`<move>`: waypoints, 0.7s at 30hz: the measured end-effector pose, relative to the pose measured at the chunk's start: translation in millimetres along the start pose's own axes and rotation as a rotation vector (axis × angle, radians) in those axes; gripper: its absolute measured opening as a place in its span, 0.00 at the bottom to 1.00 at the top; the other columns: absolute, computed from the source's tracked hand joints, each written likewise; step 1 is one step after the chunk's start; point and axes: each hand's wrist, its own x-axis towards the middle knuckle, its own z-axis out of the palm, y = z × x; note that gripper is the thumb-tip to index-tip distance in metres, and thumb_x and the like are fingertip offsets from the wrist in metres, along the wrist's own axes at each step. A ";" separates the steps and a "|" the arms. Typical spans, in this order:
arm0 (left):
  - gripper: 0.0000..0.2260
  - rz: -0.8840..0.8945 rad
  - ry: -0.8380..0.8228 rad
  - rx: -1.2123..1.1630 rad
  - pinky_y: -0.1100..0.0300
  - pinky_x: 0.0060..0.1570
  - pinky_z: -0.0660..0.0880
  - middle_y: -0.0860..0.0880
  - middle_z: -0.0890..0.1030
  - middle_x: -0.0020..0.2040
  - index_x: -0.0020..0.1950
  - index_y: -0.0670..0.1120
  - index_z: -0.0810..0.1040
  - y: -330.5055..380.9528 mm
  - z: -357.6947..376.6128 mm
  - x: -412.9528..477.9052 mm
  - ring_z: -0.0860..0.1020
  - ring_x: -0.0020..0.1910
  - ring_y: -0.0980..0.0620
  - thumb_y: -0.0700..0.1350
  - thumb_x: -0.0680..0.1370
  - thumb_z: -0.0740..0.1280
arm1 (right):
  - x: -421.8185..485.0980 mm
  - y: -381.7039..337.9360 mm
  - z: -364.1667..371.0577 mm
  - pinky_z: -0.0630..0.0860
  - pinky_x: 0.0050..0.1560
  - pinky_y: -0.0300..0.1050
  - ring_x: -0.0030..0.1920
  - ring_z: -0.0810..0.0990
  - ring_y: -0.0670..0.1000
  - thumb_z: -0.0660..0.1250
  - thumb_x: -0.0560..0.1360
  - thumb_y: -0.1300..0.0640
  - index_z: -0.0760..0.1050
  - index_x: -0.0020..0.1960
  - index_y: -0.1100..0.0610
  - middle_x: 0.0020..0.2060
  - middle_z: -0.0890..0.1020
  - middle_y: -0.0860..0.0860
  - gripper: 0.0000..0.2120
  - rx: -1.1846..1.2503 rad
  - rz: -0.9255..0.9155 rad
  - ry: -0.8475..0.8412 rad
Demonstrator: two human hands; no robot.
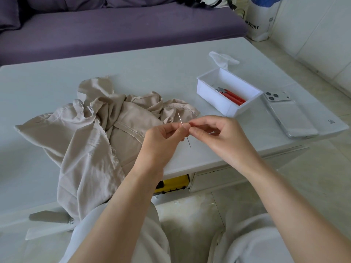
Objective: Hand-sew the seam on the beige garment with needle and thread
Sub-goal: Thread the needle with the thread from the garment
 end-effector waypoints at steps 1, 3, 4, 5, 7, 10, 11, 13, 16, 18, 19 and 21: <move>0.07 -0.002 0.001 -0.001 0.77 0.38 0.70 0.59 0.80 0.30 0.39 0.50 0.81 0.1 -0.3 -0.2 0.75 0.33 0.67 0.47 0.76 0.68 | 0.4 0.6 -0.6 0.77 0.48 0.37 0.43 0.82 0.42 0.70 0.73 0.59 0.81 0.44 0.45 0.38 0.85 0.41 0.09 0.002 -0.002 0.012; 0.07 -0.006 0.003 -0.001 0.77 0.38 0.70 0.59 0.79 0.29 0.39 0.50 0.81 0.4 -0.6 -0.7 0.75 0.33 0.67 0.48 0.76 0.69 | 0.9 1.7 -0.8 0.77 0.47 0.36 0.42 0.82 0.43 0.71 0.73 0.60 0.82 0.44 0.47 0.38 0.85 0.42 0.07 0.019 0.008 0.041; 0.07 -0.010 0.006 -0.002 0.76 0.39 0.70 0.59 0.79 0.29 0.39 0.50 0.81 0.5 -0.8 -1.0 0.75 0.33 0.66 0.48 0.76 0.69 | 1.0 1.9 -0.7 0.77 0.46 0.34 0.42 0.82 0.43 0.71 0.72 0.60 0.82 0.43 0.48 0.37 0.84 0.42 0.06 0.031 0.018 0.054; 0.06 -0.014 0.009 -0.003 0.74 0.41 0.70 0.59 0.79 0.29 0.39 0.50 0.81 0.8 -0.9 -1.4 0.75 0.34 0.66 0.48 0.76 0.69 | 1.4 2.2 -0.5 0.77 0.46 0.34 0.41 0.82 0.42 0.71 0.72 0.60 0.81 0.43 0.48 0.36 0.84 0.41 0.06 0.039 0.026 0.063; 0.06 -0.021 0.016 -0.005 0.70 0.44 0.70 0.59 0.79 0.29 0.39 0.50 0.81 1.4 -1.1 -2.0 0.75 0.34 0.66 0.48 0.76 0.69 | 1.5 2.3 -0.3 0.77 0.45 0.34 0.40 0.82 0.41 0.71 0.72 0.59 0.81 0.41 0.47 0.34 0.83 0.40 0.07 0.038 0.038 0.070; 0.06 -0.023 0.018 -0.007 0.69 0.44 0.70 0.59 0.79 0.29 0.39 0.50 0.81 2.1 -1.2 -2.2 0.75 0.34 0.66 0.48 0.76 0.69 | 1.6 1.3 -0.1 0.76 0.44 0.33 0.38 0.80 0.40 0.71 0.72 0.59 0.80 0.41 0.47 0.32 0.82 0.38 0.07 0.018 0.046 0.063; 0.06 -0.022 0.017 -0.008 0.70 0.44 0.70 0.59 0.79 0.30 0.39 0.50 0.82 2.2 -1.4 -2.5 0.75 0.34 0.66 0.48 0.76 0.69 | 1.5 1.0 0.0 0.76 0.43 0.32 0.37 0.80 0.39 0.71 0.73 0.59 0.80 0.41 0.47 0.31 0.82 0.38 0.07 0.013 0.048 0.062; 0.05 -0.018 0.007 -0.014 0.73 0.42 0.70 0.59 0.80 0.31 0.40 0.50 0.82 2.3 -1.9 -3.4 0.75 0.35 0.66 0.48 0.75 0.69 | 1.3 0.5 0.2 0.75 0.41 0.31 0.36 0.80 0.40 0.70 0.73 0.59 0.80 0.40 0.47 0.32 0.82 0.40 0.07 0.012 0.056 0.073; 0.03 -0.011 -0.003 -0.040 0.76 0.37 0.69 0.58 0.80 0.31 0.42 0.50 0.82 2.7 -2.7 -5.6 0.75 0.34 0.64 0.48 0.73 0.71 | 0.4 -1.7 -0.8 0.74 0.38 0.31 0.35 0.81 0.42 0.70 0.74 0.58 0.80 0.40 0.50 0.33 0.83 0.45 0.05 0.072 0.081 0.139; 0.03 -0.013 0.006 -0.065 0.76 0.35 0.69 0.57 0.79 0.30 0.43 0.48 0.82 2.8 -3.3 -6.7 0.75 0.32 0.65 0.46 0.71 0.73 | -0.4 -4.1 -1.9 0.72 0.36 0.30 0.33 0.81 0.43 0.69 0.74 0.59 0.80 0.41 0.53 0.32 0.83 0.46 0.04 0.131 0.088 0.193; 0.04 -0.017 0.013 -0.068 0.76 0.34 0.69 0.57 0.79 0.30 0.44 0.47 0.82 2.8 -3.4 -7.1 0.75 0.31 0.65 0.45 0.71 0.73 | -1.0 -5.3 -2.2 0.72 0.36 0.30 0.33 0.81 0.43 0.69 0.74 0.59 0.80 0.42 0.53 0.33 0.83 0.46 0.03 0.144 0.085 0.211; 0.05 -0.025 0.015 -0.056 0.76 0.33 0.68 0.57 0.78 0.29 0.43 0.45 0.81 2.9 -3.8 -8.0 0.74 0.29 0.66 0.44 0.71 0.74 | -2.5 -8.1 -2.2 0.72 0.36 0.31 0.32 0.81 0.43 0.69 0.74 0.60 0.79 0.41 0.54 0.33 0.83 0.46 0.03 0.153 0.080 0.233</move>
